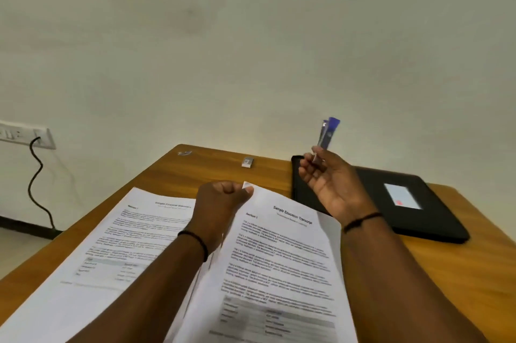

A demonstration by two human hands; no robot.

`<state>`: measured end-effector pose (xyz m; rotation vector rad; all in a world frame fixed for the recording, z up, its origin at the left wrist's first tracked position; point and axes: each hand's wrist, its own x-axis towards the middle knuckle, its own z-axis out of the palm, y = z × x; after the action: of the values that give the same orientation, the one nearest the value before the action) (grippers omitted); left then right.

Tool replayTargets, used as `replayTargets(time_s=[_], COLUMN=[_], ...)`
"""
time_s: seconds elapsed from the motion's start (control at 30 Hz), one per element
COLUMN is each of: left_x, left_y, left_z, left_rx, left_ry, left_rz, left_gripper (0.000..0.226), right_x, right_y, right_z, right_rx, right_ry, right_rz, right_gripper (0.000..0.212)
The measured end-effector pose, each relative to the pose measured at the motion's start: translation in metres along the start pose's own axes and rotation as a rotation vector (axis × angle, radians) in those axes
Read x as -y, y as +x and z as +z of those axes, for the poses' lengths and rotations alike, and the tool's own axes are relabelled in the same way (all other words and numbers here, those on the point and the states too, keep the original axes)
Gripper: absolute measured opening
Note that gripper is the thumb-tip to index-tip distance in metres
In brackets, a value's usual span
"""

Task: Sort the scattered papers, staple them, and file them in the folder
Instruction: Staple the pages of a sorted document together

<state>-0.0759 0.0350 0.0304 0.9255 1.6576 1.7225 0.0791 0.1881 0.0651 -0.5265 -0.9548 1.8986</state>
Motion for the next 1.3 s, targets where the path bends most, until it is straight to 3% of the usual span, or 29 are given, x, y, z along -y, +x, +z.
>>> replayTargets(time_s=[0.07, 0.2, 0.33, 0.4, 0.53, 0.7, 0.9, 1.03, 1.3], left_x=[-0.020, -0.051, -0.074, -0.082, -0.090, -0.089, -0.089, -0.088, -0.089], left_y=[-0.021, -0.052, -0.086, -0.099, -0.122, -0.146, -0.162, -0.161, -0.161], left_z=[0.009, 0.026, 0.031, 0.032, 0.033, 0.031, 0.028, 0.020, 0.013], left_rx=[0.023, 0.052, 0.068, 0.084, 0.123, 0.112, 0.073, 0.097, 0.167], left_ry=[0.012, 0.095, 0.093, 0.079, 0.067, 0.009, 0.009, -0.029, -0.100], left_rz=[0.048, 0.167, 0.238, 0.265, 0.288, 0.273, 0.266, 0.224, 0.127], left_gripper=[0.025, 0.032, 0.022, 0.021, 0.025, 0.023, 0.022, 0.025, 0.023], right_x=[0.024, 0.048, 0.064, 0.071, 0.082, 0.089, 0.093, 0.103, 0.113], right_y=[-0.037, -0.092, -0.139, -0.153, -0.177, -0.197, -0.210, -0.218, -0.223], right_z=[0.000, 0.012, 0.023, 0.027, 0.029, 0.024, 0.034, 0.036, 0.039], right_rx=[0.023, 0.065, 0.247, 0.230, 0.163, 0.181, 0.272, 0.341, 0.422], right_ry=[-0.093, -0.798, -1.276, -1.435, -1.279, -1.184, -1.317, -1.308, -1.400], right_rz=[-0.016, -0.199, -0.295, -0.367, -0.392, -0.366, -0.403, -0.280, -0.242], right_gripper=[0.008, 0.005, 0.029, 0.035, 0.020, 0.020, 0.030, 0.043, 0.019])
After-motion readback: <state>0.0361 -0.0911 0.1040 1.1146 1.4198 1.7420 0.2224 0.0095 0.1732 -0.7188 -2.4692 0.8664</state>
